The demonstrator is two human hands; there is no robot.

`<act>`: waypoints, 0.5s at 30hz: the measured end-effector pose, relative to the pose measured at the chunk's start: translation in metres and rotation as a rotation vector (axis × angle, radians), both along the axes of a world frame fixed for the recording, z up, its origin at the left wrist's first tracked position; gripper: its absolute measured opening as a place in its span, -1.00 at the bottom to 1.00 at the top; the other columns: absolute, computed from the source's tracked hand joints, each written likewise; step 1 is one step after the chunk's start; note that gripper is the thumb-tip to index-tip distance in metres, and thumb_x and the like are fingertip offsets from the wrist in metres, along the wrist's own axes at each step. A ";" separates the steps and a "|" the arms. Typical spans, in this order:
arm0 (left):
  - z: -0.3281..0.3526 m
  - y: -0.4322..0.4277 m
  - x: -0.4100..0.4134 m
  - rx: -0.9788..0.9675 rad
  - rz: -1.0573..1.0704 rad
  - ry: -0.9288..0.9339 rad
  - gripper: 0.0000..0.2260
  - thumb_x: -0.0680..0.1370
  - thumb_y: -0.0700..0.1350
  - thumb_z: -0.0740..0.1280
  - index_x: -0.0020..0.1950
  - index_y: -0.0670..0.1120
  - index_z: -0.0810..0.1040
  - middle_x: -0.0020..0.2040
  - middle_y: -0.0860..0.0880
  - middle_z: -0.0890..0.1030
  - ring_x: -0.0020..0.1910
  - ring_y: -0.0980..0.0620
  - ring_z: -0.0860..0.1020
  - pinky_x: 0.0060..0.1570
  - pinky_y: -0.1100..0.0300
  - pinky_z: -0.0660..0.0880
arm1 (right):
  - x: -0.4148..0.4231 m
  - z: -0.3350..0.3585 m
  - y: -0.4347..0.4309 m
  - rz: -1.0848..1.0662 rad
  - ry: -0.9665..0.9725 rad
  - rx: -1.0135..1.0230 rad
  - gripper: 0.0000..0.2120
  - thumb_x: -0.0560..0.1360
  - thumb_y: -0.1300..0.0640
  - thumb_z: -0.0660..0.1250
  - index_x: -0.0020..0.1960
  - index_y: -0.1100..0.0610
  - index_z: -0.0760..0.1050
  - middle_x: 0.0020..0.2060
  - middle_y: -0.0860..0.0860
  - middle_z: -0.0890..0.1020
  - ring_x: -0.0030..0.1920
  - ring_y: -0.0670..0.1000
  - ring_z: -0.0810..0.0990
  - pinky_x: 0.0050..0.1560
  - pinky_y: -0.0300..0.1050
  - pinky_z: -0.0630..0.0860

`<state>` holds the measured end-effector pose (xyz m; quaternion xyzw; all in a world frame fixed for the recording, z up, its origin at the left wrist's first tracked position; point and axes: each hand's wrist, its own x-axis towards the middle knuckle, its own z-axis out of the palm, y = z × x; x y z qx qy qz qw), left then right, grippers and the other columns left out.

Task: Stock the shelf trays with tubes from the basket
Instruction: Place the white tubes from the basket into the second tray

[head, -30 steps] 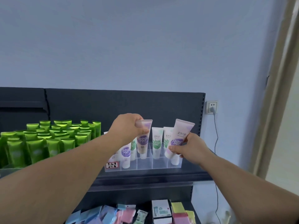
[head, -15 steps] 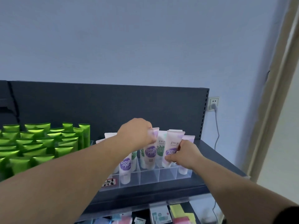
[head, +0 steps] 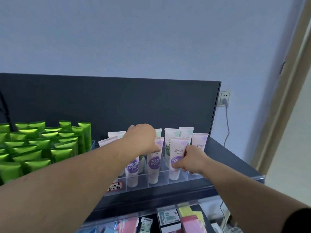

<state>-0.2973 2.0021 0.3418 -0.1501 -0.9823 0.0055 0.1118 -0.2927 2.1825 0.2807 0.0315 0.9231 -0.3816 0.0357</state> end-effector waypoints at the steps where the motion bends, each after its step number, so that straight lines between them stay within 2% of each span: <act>1: 0.000 0.000 -0.001 -0.003 0.001 -0.006 -0.72 0.48 0.10 0.31 -0.35 -0.01 0.40 -0.30 0.04 0.43 -0.23 -0.01 0.43 -0.10 0.12 0.28 | -0.001 0.002 -0.001 0.000 0.009 -0.007 -0.68 0.35 0.18 0.51 0.05 0.22 0.55 -0.13 0.12 0.69 -0.34 0.01 0.60 -0.42 -0.21 0.47; 4: 0.000 -0.001 -0.001 0.018 -0.002 -0.036 -0.74 0.50 0.11 0.30 -0.31 0.00 0.43 -0.30 0.05 0.46 -0.19 -0.02 0.45 -0.06 0.12 0.29 | -0.003 0.009 -0.002 0.009 0.022 -0.037 -0.71 0.37 0.20 0.48 0.07 0.21 0.54 -0.14 0.10 0.69 -0.38 -0.04 0.60 -0.41 -0.21 0.47; 6: 0.002 0.000 -0.001 0.062 -0.009 -0.057 -0.79 0.51 0.11 0.29 -0.21 0.00 0.51 -0.24 0.05 0.52 -0.15 -0.02 0.47 -0.05 0.12 0.30 | -0.004 0.014 -0.002 0.034 0.002 -0.051 -0.72 0.41 0.22 0.46 0.09 0.21 0.53 -0.12 0.09 0.69 -0.38 -0.08 0.61 -0.40 -0.24 0.50; 9: 0.003 0.002 0.000 0.103 -0.005 -0.077 -0.78 0.52 0.13 0.29 -0.04 0.00 0.58 -0.13 0.04 0.59 -0.10 -0.01 0.51 -0.06 0.12 0.32 | -0.003 0.019 0.000 0.070 -0.024 -0.029 -0.75 0.44 0.22 0.44 0.10 0.22 0.53 -0.06 0.11 0.68 -0.23 -0.02 0.65 -0.30 -0.23 0.57; 12: 0.000 0.003 0.000 0.099 -0.007 -0.081 -0.79 0.52 0.10 0.27 -0.02 0.00 0.59 -0.10 0.03 0.61 -0.09 -0.01 0.53 -0.06 0.12 0.32 | -0.003 0.019 0.002 0.066 0.018 -0.006 -0.71 0.40 0.21 0.47 0.09 0.18 0.52 -0.01 0.08 0.67 -0.04 0.08 0.67 -0.15 -0.11 0.62; 15: -0.001 0.003 0.001 0.133 -0.020 -0.069 -0.83 0.53 0.06 0.26 -0.01 0.03 0.57 -0.09 0.05 0.61 -0.08 0.00 0.54 -0.07 0.13 0.32 | -0.002 0.023 0.002 0.052 0.104 0.030 -0.66 0.34 0.18 0.53 0.05 0.13 0.49 -0.01 0.05 0.67 -0.02 0.09 0.65 0.02 0.04 0.61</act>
